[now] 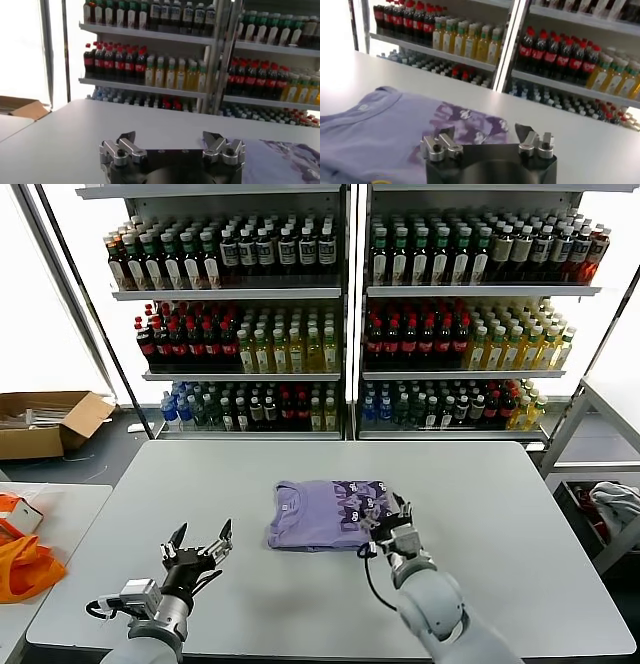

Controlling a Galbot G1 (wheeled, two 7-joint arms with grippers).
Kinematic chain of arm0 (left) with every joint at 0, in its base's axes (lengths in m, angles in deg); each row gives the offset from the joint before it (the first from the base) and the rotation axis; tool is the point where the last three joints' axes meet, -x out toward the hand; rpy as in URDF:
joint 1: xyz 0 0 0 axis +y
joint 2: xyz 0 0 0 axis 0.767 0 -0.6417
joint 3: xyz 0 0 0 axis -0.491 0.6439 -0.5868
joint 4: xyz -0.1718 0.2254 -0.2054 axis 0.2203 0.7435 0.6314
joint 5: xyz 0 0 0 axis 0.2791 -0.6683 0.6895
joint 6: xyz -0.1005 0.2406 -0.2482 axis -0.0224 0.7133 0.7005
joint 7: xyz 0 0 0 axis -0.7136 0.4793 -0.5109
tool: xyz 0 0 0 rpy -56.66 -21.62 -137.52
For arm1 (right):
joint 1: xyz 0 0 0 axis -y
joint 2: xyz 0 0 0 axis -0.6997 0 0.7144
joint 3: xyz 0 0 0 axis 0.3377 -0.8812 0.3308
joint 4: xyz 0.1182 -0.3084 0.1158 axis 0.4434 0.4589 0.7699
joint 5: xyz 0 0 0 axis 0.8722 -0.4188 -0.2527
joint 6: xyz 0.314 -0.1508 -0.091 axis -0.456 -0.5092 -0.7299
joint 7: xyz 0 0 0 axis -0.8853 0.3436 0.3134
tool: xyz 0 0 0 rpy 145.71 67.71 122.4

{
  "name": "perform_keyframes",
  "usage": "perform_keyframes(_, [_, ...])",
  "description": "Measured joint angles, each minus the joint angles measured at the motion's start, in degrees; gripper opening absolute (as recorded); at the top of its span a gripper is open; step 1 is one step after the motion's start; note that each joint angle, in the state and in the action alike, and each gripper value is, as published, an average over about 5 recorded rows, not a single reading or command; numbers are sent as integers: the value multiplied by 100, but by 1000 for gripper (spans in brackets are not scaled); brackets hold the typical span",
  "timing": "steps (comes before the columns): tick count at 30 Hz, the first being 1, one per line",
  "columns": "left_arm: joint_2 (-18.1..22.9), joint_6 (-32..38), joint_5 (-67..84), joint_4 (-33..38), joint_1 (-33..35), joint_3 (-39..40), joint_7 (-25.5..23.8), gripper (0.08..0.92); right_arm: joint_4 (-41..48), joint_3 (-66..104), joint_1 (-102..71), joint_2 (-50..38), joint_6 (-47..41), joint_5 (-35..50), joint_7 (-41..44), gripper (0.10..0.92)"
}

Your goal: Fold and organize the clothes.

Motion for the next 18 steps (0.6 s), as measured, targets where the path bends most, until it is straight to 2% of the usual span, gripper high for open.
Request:
perform_keyframes(4, [24, 26, -38, -21, 41, 21, -23, 823, -92, -70, -240, 198, -54, 17, -240, 821])
perform_keyframes(18, [33, 30, -107, -17, 116, 72, -85, 822, -240, -15, -629, 529, -147, 645, -1105, 823])
